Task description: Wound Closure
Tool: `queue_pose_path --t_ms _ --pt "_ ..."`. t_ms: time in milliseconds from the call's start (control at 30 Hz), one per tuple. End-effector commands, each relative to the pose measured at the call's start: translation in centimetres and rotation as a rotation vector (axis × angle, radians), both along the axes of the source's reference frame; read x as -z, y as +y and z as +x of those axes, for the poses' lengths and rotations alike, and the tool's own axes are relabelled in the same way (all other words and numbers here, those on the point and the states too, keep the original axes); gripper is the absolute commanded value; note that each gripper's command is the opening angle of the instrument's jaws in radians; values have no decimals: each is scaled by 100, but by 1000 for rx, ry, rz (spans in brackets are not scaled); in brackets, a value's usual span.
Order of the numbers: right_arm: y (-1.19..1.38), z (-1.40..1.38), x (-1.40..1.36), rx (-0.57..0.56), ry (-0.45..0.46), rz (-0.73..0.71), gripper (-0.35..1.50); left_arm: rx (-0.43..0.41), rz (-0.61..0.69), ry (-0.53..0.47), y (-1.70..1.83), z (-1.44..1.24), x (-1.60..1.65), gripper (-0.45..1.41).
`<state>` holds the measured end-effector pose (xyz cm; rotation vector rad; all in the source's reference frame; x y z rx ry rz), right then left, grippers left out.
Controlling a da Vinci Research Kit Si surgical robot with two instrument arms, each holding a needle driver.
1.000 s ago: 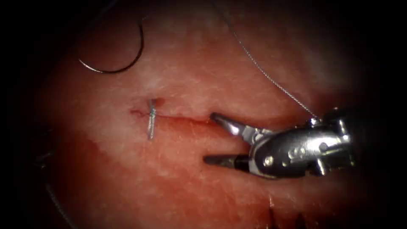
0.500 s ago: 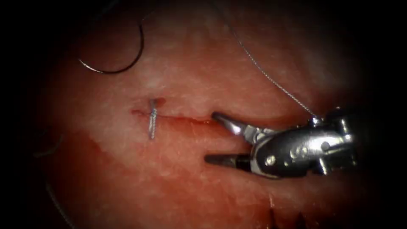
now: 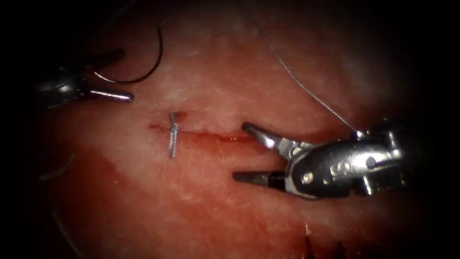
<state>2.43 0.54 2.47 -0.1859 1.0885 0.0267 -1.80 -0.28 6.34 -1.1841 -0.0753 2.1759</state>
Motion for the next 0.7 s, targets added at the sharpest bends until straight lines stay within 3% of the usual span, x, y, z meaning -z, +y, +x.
queue_pose_path --t_ms 33,467,500,700 --pt "-9 7 -4 3 0 4 131 -33 -26 127 -4 -4 -8 34" --pt "-9 11 -4 7 1 13 131 -250 85 445 -20 -6 -23 36" --pt "-9 11 -4 6 1 13 131 -261 89 460 -20 -6 -25 44" --pt "-10 12 -3 5 4 19 131 -305 96 531 -14 -5 -38 47"
